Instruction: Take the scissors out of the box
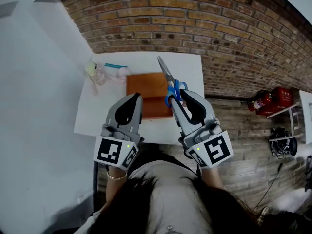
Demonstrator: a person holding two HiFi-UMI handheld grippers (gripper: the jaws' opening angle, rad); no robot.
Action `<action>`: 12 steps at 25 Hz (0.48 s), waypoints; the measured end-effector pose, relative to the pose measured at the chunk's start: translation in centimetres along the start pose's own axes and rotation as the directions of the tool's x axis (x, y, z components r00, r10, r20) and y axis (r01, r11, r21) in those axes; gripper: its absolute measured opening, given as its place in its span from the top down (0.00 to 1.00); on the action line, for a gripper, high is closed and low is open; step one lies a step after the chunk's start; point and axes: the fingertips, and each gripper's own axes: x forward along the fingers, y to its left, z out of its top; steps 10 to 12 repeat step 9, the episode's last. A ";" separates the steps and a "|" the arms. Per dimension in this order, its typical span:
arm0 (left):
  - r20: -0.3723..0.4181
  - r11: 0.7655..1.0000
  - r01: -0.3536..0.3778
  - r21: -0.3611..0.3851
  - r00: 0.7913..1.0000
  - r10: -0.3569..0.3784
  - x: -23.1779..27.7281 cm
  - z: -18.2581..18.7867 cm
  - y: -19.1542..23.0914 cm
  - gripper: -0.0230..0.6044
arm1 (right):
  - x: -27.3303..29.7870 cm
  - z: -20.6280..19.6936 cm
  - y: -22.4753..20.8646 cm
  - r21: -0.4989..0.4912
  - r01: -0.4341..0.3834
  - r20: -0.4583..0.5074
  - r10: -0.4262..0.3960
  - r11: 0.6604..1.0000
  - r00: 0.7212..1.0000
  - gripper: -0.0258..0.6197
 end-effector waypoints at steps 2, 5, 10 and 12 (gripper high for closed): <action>0.000 1.000 0.002 -0.002 1.000 -0.002 0.1 0.0 0.1 0.96 | 0.2 -0.1 0.0 -0.002 0.001 -0.005 -0.001 1.000 1.000 0.81; -0.002 1.000 0.003 -0.004 1.000 -0.003 0.4 -0.1 0.4 0.96 | 0.5 -0.3 -0.1 -0.002 0.001 -0.010 -0.001 1.000 1.000 0.81; -0.006 1.000 0.003 -0.008 1.000 -0.003 0.6 -0.4 0.8 0.96 | 0.9 -0.7 -0.3 -0.002 0.001 -0.016 -0.001 1.000 1.000 0.81; -0.006 1.000 0.003 -0.008 1.000 -0.003 0.6 -0.4 0.8 0.96 | 0.9 -0.7 -0.3 -0.002 0.001 -0.016 -0.001 1.000 1.000 0.81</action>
